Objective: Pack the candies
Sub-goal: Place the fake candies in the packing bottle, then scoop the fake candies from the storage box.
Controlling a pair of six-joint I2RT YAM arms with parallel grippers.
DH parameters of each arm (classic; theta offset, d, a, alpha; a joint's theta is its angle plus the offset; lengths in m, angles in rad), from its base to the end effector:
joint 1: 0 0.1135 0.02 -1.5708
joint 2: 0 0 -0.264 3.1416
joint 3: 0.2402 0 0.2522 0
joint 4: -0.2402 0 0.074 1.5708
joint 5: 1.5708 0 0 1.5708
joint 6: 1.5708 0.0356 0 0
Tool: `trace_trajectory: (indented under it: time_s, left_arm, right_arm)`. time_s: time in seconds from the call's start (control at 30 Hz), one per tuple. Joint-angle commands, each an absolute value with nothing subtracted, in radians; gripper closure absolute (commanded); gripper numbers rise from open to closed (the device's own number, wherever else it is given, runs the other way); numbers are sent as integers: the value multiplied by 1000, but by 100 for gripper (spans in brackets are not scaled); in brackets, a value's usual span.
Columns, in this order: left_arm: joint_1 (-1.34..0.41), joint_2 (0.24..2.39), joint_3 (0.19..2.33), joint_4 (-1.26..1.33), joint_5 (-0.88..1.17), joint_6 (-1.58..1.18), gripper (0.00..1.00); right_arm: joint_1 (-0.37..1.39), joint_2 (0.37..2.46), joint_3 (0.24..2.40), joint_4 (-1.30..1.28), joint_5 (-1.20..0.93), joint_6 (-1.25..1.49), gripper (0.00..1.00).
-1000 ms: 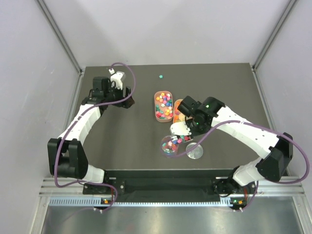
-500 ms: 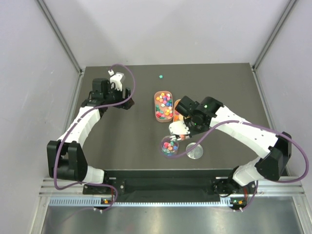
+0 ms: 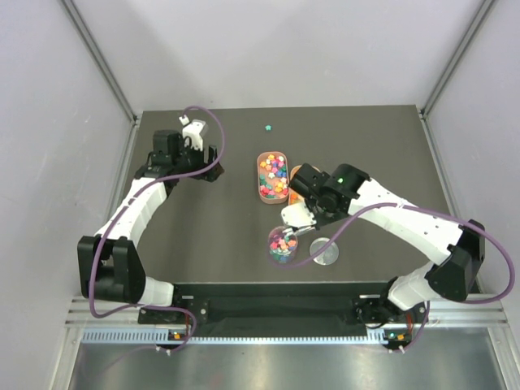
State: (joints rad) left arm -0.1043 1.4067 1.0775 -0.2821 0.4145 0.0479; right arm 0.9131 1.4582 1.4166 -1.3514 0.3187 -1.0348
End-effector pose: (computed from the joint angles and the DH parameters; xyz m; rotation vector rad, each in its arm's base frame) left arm 0.3122 -0.0471 0.2904 0.3980 2.1259 -0.4835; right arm 0.1657 0.1963 0.3195 -2.4122 1.6902 -0.4884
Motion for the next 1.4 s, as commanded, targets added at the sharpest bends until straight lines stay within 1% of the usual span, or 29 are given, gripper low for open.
trace_trajectory:
  time_s: [0.0, 0.03, 0.07, 0.13, 0.17, 0.27, 0.37, 0.47, 0.57, 0.73, 0.83, 0.93, 0.97, 1.07, 1.3, 1.37]
  left_arm:
    - [-100, 1414, 1170, -264, 485, 18, 21]
    - [-100, 1439, 1190, -274, 503, 20, 21]
    - [-100, 1451, 1231, -288, 515, 18, 21]
    - [-103, 1489, 1278, -325, 549, 28, 21]
    - [-107, 1505, 1326, -343, 558, 52, 21]
    - [-124, 1578, 1443, -442, 612, 147, 21]
    - [-147, 1649, 1541, -509, 606, 196, 22]
    - [-167, 1706, 1618, -526, 588, 218, 22]
    - [-186, 1759, 1686, -529, 566, 222, 22]
    - [-225, 1886, 1798, -578, 525, 232, 22]
    - [-244, 1937, 1844, -583, 508, 230, 23]
    - [-268, 1977, 1862, -566, 500, 226, 23]
    - [-271, 1989, 1870, -563, 497, 224, 23]
    - [-290, 2031, 1907, -549, 503, 215, 23]
    - [-342, 2109, 1997, -514, 506, 204, 23]
    - [-359, 2118, 2005, -476, 502, 213, 23]
  right_arm:
    - [868, 1460, 1499, -1358, 284, -899, 100]
    - [841, 1465, 1511, -1332, 273, -858, 100]
    - [825, 1488, 1550, -1294, 259, -760, 100]
    - [781, 1523, 1606, -1282, 209, -660, 100]
    - [769, 1560, 1662, -1281, 195, -562, 100]
    - [701, 1626, 1759, -1290, 141, -390, 100]
    - [644, 1666, 1805, -1289, 103, -263, 100]
    - [631, 1684, 1836, -1279, 121, -213, 100]
    - [603, 1710, 1879, -1298, 74, -163, 100]
    - [589, 1732, 1904, -1313, 12, -74, 100]
    - [586, 1744, 1896, -1325, 58, 72, 100]
    - [586, 1727, 1859, -1351, 150, 262, 100]
    - [583, 1723, 1832, -1359, 159, 284, 100]
    - [569, 1718, 1798, -1377, 80, 298, 100]
    - [545, 1753, 1802, -1414, -202, 345, 100]
    - [534, 1747, 1760, -1417, -256, 359, 100]
